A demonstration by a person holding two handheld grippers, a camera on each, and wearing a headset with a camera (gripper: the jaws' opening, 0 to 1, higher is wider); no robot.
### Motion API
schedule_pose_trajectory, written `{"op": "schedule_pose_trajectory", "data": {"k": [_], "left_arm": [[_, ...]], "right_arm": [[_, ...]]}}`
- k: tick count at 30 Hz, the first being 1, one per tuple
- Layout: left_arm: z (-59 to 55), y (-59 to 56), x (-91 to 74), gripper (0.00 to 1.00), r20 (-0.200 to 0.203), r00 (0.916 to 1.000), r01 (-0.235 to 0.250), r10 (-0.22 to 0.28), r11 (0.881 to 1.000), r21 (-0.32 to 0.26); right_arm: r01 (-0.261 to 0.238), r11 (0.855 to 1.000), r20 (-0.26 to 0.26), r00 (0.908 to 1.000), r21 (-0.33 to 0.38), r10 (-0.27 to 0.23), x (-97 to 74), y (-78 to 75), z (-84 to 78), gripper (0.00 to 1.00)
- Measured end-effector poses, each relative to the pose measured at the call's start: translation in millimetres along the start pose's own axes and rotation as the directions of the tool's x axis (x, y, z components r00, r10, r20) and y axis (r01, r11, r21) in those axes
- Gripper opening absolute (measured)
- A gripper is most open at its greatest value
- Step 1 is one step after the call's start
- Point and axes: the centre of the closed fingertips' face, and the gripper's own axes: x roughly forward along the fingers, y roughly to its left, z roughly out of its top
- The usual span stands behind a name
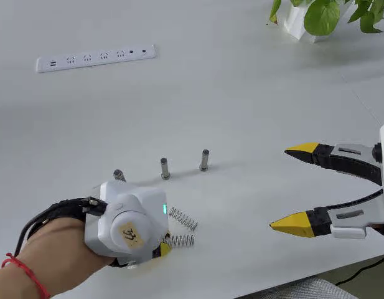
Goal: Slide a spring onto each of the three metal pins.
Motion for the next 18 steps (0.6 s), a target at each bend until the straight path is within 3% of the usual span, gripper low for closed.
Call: {"op": "schedule_pose_trajectory", "data": {"k": [4,11,18], "left_arm": [[-0.4,-0.1,-0.7,0.07,0.026,0.9997,-0.003,0.004,0.999,-0.043],[-1.2,-5.8,-2.4,0.06,0.049,0.9988,0.008,-0.004,0.998,-0.068],[4.6,-8.6,-11.0,0.06,0.105,0.9944,0.006,0.005,0.994,-0.105]], "right_arm": [[-0.004,1.000,-0.003,1.0000,0.003,0.004,1.0,1.6,0.2,0.79],[-0.013,1.000,-0.009,0.9999,-0.003,0.013,4.4,4.2,2.0,0.79],[-0.031,0.999,-0.012,0.9995,-0.009,0.030,8.0,8.4,5.8,0.79]]}}
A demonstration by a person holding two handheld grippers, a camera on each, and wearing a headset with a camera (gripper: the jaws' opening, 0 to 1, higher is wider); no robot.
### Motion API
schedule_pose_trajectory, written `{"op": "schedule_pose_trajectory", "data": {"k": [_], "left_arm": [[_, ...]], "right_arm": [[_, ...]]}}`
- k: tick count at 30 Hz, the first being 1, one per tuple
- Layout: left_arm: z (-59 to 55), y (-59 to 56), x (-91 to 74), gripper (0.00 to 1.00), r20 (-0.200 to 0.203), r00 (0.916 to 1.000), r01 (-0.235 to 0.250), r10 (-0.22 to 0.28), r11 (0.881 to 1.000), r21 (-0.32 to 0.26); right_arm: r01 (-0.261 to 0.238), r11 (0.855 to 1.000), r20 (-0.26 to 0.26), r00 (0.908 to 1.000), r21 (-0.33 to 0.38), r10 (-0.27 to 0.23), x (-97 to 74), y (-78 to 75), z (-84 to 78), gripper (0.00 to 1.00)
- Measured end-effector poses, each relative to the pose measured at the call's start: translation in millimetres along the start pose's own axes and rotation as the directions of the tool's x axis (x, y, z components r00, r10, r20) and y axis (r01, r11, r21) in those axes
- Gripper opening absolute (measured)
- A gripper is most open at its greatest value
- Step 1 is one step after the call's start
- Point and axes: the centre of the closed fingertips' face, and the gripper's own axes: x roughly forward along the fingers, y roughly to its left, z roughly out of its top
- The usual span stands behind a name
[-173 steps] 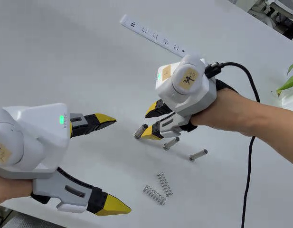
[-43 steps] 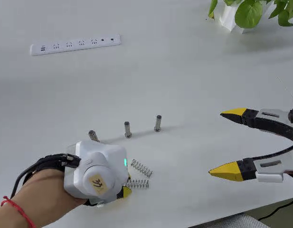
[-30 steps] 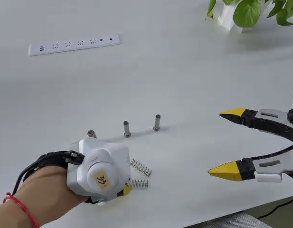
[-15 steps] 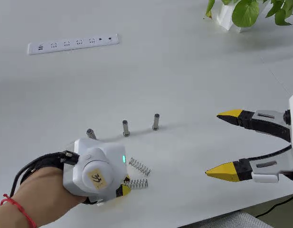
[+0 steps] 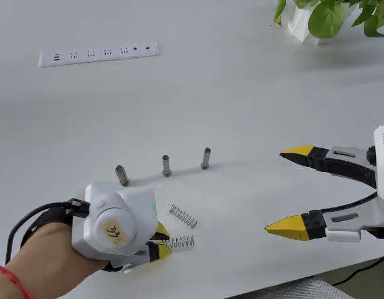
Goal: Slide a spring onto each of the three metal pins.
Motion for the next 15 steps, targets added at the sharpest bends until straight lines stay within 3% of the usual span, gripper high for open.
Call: {"op": "schedule_pose_trajectory", "data": {"k": [4,9,15], "left_arm": [[6.3,0.0,-7.4,0.06,0.047,0.9988,-0.010,0.011,0.999,-0.034],[20.0,0.2,-20.9,0.06,0.131,0.9907,-0.026,0.037,0.996,-0.085],[36.5,-0.3,-38.4,0.06,0.222,0.9729,-0.037,0.064,0.992,-0.122]], "right_arm": [[-0.011,1.000,-0.003,0.9999,-0.008,0.011,1.7,3.2,4.2,0.79],[-0.033,0.999,0.001,0.9995,-0.023,0.033,4.4,9.7,15.5,0.78],[-0.076,0.996,0.014,0.9970,-0.040,0.077,10.7,22.7,32.2,0.75]]}}
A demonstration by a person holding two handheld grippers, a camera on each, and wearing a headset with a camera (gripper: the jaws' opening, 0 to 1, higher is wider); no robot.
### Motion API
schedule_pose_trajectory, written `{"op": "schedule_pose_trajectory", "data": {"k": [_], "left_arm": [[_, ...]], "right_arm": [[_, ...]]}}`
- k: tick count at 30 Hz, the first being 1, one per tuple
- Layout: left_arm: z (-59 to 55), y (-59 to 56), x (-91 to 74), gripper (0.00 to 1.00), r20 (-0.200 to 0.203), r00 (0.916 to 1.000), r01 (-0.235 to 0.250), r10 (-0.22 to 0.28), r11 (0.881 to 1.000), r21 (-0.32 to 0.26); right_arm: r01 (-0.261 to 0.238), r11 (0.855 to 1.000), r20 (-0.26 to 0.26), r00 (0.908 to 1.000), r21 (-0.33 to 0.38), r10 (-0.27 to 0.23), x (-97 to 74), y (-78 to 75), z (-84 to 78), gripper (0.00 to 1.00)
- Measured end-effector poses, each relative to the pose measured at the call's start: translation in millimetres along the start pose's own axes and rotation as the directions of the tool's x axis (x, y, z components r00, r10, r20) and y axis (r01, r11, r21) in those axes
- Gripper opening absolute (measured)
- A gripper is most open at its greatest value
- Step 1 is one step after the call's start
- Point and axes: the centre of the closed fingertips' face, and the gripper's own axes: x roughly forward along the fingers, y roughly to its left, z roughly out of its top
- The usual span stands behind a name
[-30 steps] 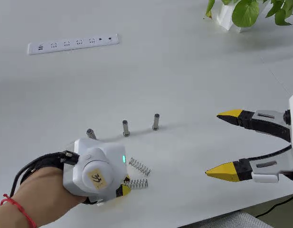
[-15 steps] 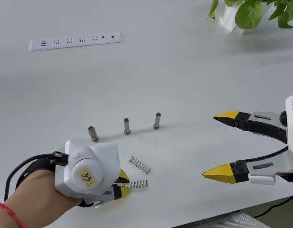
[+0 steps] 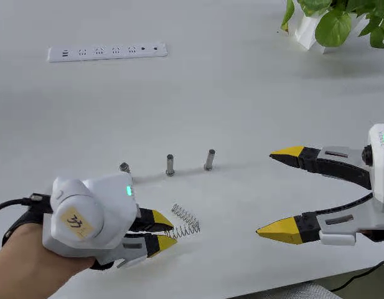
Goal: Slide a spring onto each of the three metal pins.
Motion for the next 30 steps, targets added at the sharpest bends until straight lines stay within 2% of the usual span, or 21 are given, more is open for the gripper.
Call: {"op": "schedule_pose_trajectory", "data": {"k": [4,8,12,17,20,25,30], "left_arm": [[9.3,-1.0,-8.7,0.06,0.042,0.9990,-0.015,0.015,1.000,-0.006],[18.8,-2.6,-17.4,0.06,0.091,0.9955,-0.023,0.025,0.999,-0.021],[26.4,-4.5,-23.4,0.06,0.120,0.9923,-0.030,0.033,0.999,-0.023],[41.2,-6.6,-31.5,0.06,0.173,0.9842,-0.031,0.036,0.999,-0.031],[49.5,-7.3,-36.1,0.06,0.198,0.9794,-0.034,0.039,0.999,-0.030],[60.1,-8.9,-41.2,0.06,0.234,0.9716,-0.033,0.039,0.999,-0.031],[68.2,-8.1,-44.8,0.06,0.267,0.9627,-0.033,0.044,0.999,-0.042]], "right_arm": [[-0.018,1.000,0.001,0.9998,-0.014,0.018,5.4,2.3,2.4,0.74],[-0.041,0.999,0.004,0.9991,-0.019,0.041,7.9,9.1,11.7,0.71],[-0.062,0.998,0.007,0.9980,-0.018,0.062,10.1,15.6,20.2,0.69],[-0.098,0.995,0.007,0.9951,-0.018,0.099,14.3,25.5,30.1,0.61],[-0.124,0.992,0.028,0.9919,-0.009,0.124,17.9,32.1,40.2,0.58],[-0.171,0.985,0.057,0.9837,0.000,0.171,24.0,43.7,54.4,0.48],[-0.193,0.981,0.068,0.9788,-0.001,0.193,30.6,49.8,63.0,0.41]]}}
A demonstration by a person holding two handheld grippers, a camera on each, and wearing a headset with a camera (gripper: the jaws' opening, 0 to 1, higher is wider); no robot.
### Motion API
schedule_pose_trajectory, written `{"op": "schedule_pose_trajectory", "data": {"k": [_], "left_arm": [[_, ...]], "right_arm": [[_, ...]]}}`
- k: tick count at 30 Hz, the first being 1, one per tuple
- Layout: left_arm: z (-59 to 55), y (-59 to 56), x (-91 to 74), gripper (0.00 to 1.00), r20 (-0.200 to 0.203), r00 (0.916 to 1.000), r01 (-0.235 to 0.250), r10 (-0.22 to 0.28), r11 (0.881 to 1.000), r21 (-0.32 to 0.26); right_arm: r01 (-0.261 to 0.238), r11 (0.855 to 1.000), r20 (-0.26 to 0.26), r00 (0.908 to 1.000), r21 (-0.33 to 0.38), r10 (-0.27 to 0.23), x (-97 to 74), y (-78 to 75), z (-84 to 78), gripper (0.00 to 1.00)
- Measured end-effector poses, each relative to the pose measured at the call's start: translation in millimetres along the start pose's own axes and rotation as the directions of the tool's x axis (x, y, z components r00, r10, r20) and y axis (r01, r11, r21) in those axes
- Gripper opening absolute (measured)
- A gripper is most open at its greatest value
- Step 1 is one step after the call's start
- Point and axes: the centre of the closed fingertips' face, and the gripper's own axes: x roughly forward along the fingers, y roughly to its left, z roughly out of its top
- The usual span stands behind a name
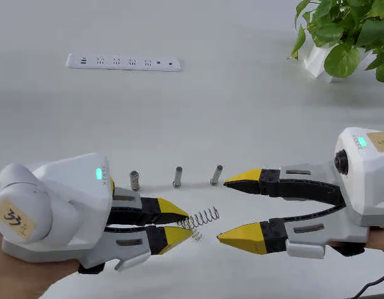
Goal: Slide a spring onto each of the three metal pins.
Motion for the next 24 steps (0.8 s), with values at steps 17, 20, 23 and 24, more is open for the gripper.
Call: {"op": "schedule_pose_trajectory", "data": {"k": [17,20,23,24], "left_arm": [[22.3,2.2,-3.9,0.06,0.104,0.9946,0.007,-0.001,0.998,-0.059],[25.1,2.6,-4.3,0.06,0.115,0.9934,0.006,0.002,0.998,-0.068],[25.9,2.1,-4.4,0.06,0.119,0.9929,0.009,-0.001,0.998,-0.070],[26.1,2.1,-4.5,0.06,0.119,0.9929,0.010,-0.002,0.997,-0.070]], "right_arm": [[-0.033,0.997,0.086,0.9960,0.066,0.027,0.3,-0.8,17.4,0.16],[-0.033,0.997,0.096,0.9950,0.068,0.026,0.1,-1.2,19.7,0.12],[-0.038,0.996,0.112,0.9933,0.079,0.029,-0.1,-1.2,23.3,0.08],[-0.039,0.996,0.115,0.9930,0.080,0.029,0.0,-1.3,24.0,0.08]]}}
